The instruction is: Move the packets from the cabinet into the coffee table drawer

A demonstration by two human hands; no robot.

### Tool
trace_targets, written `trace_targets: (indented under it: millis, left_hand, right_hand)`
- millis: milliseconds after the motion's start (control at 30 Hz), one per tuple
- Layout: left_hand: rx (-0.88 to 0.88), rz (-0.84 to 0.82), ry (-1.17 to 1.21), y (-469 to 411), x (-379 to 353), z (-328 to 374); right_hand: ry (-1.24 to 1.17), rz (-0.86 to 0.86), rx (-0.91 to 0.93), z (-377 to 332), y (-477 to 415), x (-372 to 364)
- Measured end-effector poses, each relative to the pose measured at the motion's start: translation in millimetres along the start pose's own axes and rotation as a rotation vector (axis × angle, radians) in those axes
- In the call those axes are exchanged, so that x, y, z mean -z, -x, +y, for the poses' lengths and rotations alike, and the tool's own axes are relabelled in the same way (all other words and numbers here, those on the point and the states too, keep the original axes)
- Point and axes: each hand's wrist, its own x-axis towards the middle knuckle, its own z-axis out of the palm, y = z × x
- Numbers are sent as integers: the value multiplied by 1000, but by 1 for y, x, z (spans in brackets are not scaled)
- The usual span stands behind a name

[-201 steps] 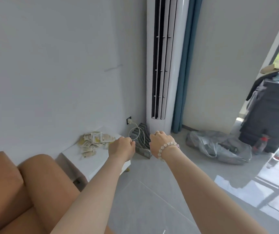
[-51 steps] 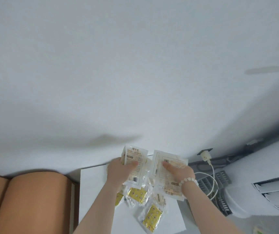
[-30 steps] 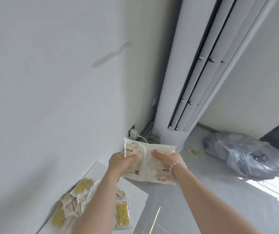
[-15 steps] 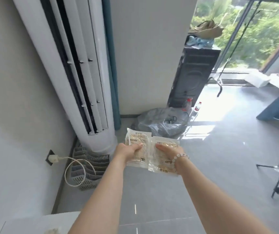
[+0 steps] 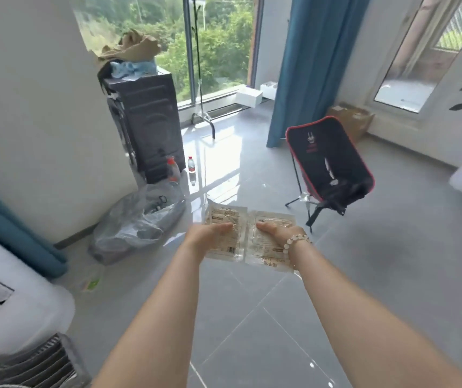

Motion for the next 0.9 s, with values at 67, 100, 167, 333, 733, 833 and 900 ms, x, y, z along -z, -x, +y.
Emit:
trace_targets:
  millis: [67,100,167,333,733,833,900]
  left_hand:
    - [-20,-87,-30,-2,-45,10]
    - [-28,-125,-51,-3,-65,14]
    - [-36,-203,-121,-5,-105,20]
    - [-66,-399,-284,-7,-194,31]
    - [-127,-829,-564,-15,-389,49]
    - [-128,-931,-633,-8,-435,50]
    - [-134,-1002,-674,-1,-462,48]
  right_hand:
    - [-64,61,-24,12,-5,39]
    - [-96,94,-40,17,-6,57]
    - [-174,170,-73,31,-7,92]
    - [-350,337,-141,67,-5,164]
    - [-632,715,-295,123,-8,286]
    - [-744,800,-297,137,-3,312]
    - [-781,868,-333,147,0,325]
